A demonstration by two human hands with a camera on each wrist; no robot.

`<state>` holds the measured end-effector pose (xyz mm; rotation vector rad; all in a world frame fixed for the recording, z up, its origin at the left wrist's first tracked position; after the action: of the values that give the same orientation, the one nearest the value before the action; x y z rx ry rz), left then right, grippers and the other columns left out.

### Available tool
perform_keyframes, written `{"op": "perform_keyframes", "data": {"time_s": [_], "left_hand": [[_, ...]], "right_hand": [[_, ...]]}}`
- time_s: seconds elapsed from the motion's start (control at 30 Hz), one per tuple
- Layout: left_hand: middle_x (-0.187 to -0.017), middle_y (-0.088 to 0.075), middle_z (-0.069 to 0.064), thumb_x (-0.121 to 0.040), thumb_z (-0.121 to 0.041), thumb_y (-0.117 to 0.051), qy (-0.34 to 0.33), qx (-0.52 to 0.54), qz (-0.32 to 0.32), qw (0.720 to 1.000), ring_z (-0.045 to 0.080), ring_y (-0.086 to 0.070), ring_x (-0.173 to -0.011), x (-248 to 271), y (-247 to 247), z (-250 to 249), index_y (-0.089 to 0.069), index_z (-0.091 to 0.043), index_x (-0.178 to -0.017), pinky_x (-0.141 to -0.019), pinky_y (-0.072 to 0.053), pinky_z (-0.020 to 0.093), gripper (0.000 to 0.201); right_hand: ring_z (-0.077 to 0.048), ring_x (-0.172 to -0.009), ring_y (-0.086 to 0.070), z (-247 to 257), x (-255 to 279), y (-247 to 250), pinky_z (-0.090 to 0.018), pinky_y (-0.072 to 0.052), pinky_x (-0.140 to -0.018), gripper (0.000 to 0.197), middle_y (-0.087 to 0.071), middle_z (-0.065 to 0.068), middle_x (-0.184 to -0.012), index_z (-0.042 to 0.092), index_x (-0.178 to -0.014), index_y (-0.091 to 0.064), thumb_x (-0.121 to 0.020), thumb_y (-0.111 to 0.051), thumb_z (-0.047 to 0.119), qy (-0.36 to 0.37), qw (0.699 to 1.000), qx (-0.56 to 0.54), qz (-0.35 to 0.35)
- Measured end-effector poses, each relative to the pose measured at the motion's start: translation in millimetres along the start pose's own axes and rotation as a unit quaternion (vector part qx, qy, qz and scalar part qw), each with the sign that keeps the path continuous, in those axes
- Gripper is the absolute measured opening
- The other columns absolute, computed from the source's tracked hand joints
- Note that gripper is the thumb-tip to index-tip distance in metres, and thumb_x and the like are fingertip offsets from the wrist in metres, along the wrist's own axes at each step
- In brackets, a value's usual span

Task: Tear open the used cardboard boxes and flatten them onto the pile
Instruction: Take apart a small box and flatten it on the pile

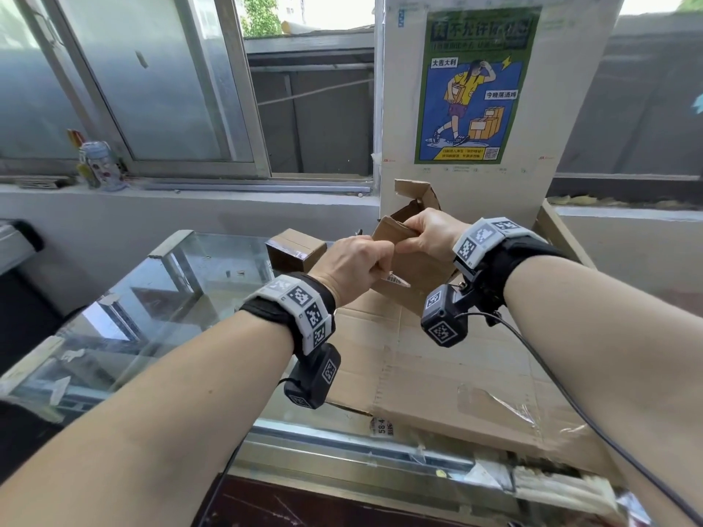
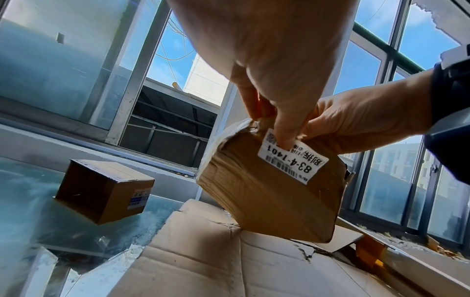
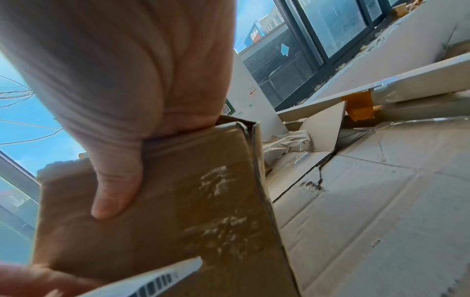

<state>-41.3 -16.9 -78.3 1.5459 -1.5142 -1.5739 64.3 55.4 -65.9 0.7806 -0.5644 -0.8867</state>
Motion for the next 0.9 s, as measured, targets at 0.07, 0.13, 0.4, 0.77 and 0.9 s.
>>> {"op": "perform_keyframes", "data": {"time_s": [0.07,0.13,0.4,0.77,0.9], "left_hand": [[-0.077,-0.062,0.004,-0.081,-0.004,-0.064,0.001,0.000,0.010,1.000,0.022,-0.053,-0.070,0.7,-1.1,-1.1,-0.063,-0.009,-0.080,-0.064,-0.033,0.025,0.005],[-0.080,-0.058,0.003,-0.083,-0.004,-0.062,-0.003,-0.001,0.018,1.000,0.021,-0.050,-0.071,1.9,-3.3,-3.1,-0.058,-0.009,-0.089,-0.065,-0.036,0.026,0.008],[-0.083,-0.060,0.007,-0.079,-0.019,-0.074,-0.029,-0.083,-0.014,0.996,0.026,-0.055,-0.082,2.7,-13.5,-5.0,-0.076,-0.015,-0.079,-0.070,-0.035,0.028,0.004],[-0.096,-0.066,0.008,-0.066,-0.027,-0.085,-0.028,0.009,-0.060,0.998,0.026,-0.055,-0.093,17.7,-11.7,12.0,-0.068,-0.007,-0.065,-0.076,-0.049,0.033,0.027],[-0.104,-0.060,0.008,-0.068,-0.037,-0.083,0.041,0.035,-0.119,0.991,0.022,-0.057,-0.091,22.9,-2.9,27.6,-0.068,-0.007,-0.067,-0.077,-0.049,0.031,0.033]], "right_hand": [[-0.018,-0.081,-0.060,0.6,-0.9,-2.3,-0.025,-0.049,-0.071,0.020,-0.068,-0.007,-0.096,0.009,-0.103,-0.068,-0.090,-0.065,0.023,0.005,1.000,0.007,0.001],[-0.017,-0.078,-0.059,1.3,-0.8,-3.6,-0.021,-0.047,-0.064,0.018,-0.066,-0.005,-0.091,0.010,-0.099,-0.068,-0.089,-0.065,0.024,0.008,1.000,0.006,0.000],[-0.023,-0.089,-0.062,10.0,-5.2,-9.4,-0.035,-0.051,-0.086,0.011,-0.067,-0.007,-0.093,0.016,-0.092,-0.068,-0.086,-0.068,0.025,0.025,0.999,0.038,-0.001],[-0.022,-0.091,-0.061,1.5,-1.2,-5.6,-0.030,-0.047,-0.079,0.023,-0.067,-0.010,-0.106,0.008,-0.108,-0.067,-0.089,-0.065,0.021,0.007,0.999,0.045,-0.008],[-0.024,-0.094,-0.062,1.8,-1.3,1.3,-0.033,-0.049,-0.085,0.029,-0.067,-0.011,-0.108,0.008,-0.111,-0.066,-0.089,-0.065,0.026,-0.014,0.999,0.052,-0.006]]}}
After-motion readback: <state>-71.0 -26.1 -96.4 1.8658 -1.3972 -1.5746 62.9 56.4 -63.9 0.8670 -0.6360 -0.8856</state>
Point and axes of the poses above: each hand's wrist, its own x-axis away from the middle knuckle, its own y-axis out of the back of the hand, z = x × y, the point moved 6 cm from there along -x, towards the middle knuckle
